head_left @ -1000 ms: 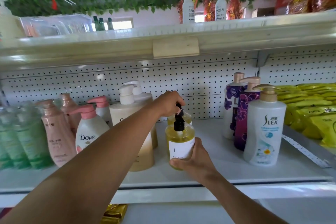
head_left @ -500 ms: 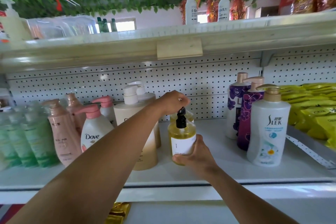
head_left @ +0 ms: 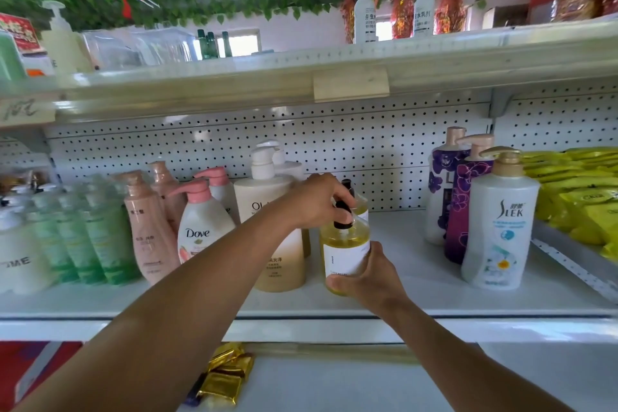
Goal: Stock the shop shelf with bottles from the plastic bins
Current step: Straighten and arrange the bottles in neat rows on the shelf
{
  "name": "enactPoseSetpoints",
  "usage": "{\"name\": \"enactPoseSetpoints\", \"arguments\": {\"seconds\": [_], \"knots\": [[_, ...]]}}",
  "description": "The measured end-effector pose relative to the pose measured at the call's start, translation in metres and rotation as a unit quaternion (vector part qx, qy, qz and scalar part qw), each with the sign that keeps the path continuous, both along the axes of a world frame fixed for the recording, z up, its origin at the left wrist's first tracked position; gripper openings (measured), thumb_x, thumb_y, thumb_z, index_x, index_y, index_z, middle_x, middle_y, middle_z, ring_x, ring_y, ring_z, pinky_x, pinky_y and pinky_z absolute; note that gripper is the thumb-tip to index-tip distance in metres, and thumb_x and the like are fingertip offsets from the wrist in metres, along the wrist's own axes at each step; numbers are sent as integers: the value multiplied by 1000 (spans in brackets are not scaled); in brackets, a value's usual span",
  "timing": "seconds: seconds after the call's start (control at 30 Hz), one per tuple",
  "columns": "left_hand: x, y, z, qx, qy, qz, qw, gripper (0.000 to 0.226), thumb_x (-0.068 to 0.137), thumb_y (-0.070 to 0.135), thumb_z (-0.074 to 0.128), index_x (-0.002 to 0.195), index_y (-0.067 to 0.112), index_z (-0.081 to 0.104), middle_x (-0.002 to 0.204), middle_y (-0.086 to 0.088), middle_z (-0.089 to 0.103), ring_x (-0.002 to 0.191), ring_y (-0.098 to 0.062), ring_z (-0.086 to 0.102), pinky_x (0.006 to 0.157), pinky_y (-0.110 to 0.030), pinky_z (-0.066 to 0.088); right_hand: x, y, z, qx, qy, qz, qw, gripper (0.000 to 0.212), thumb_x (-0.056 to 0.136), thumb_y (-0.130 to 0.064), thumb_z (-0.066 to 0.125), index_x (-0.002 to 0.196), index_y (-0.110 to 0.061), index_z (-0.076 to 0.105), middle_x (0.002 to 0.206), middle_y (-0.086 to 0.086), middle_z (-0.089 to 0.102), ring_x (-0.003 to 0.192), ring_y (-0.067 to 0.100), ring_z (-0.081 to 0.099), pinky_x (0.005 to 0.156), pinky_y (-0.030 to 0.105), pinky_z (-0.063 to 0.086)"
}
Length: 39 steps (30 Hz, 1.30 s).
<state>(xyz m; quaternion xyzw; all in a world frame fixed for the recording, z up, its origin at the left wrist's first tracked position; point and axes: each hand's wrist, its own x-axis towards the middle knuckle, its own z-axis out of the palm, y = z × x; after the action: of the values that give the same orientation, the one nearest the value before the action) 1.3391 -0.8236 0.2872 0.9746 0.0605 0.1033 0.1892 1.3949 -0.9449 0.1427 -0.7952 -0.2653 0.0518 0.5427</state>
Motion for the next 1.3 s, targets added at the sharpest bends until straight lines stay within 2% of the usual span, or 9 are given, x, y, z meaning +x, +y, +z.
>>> {"name": "enactPoseSetpoints", "arguments": {"seconds": [0.1,0.27,0.5,0.67,0.83,0.93,1.07,1.17,1.3], "knots": [[-1,3,-5,-7,-17,6,1000,34,82,31,75,115,28,70,122,1,62,112,-17,57,97,-33,47,-2,-1,1,6,11,13,1000,76,57,-31,88,114,-27,39,103,-13,55,96,7,55,68,20,53],[-1,3,-10,5,-36,19,999,32,80,35,75,111,32,70,118,-3,62,110,-18,56,97,-35,47,0,-5,1,4,32,46,998,77,59,-32,87,120,-27,41,108,-12,59,100,4,57,65,15,48],[-5,0,-17,3,-62,3,998,31,84,33,72,114,27,70,125,-1,60,107,-21,59,95,-34,48,-4,-4,0,1,38,41,998,81,55,-32,87,122,-26,43,110,-9,61,103,9,59,80,28,56],[-15,-5,-24,-57,-53,-35,996,44,87,34,68,129,26,59,130,0,53,118,-18,54,95,-28,44,-24,-27,-7,-2,-15,-7,1000,64,79,-18,77,132,-16,42,115,-6,49,103,8,48,69,7,40],[-20,-19,-35,-12,-149,-14,989,52,88,30,66,138,21,50,142,0,42,132,-18,38,101,-19,26,-20,-66,-9,7,-24,-47,999,56,85,-22,71,135,-21,47,134,-3,47,123,12,45,103,38,46],[-22,-38,-43,-5,-254,-21,967,42,89,22,63,131,22,56,135,6,47,127,-12,41,106,-22,32,-7,-90,-2,30,-56,-91,994,51,85,-18,71,131,-18,50,125,-2,51,115,14,51,99,38,48],[-15,-75,-58,-15,-258,-76,963,37,90,21,62,127,22,59,130,7,51,122,-10,48,104,-26,37,12,-123,3,65,-122,-187,973,47,79,-13,76,117,-21,50,113,2,52,103,20,52,92,43,50],[-2,-103,-64,-60,-221,-91,969,40,92,22,62,131,21,56,131,6,51,122,-9,49,107,-28,37,33,-149,8,87,-126,-255,955,65,71,-15,81,125,-14,46,119,1,45,110,22,49,93,41,49],[25,-135,-52,-152,-179,-72,969,52,91,24,64,140,26,46,138,6,47,125,-7,47,106,-30,40,68,-174,13,75,-103,-266,955,98,46,-44,84,132,-22,41,126,4,54,119,26,53,91,52,53]]}}
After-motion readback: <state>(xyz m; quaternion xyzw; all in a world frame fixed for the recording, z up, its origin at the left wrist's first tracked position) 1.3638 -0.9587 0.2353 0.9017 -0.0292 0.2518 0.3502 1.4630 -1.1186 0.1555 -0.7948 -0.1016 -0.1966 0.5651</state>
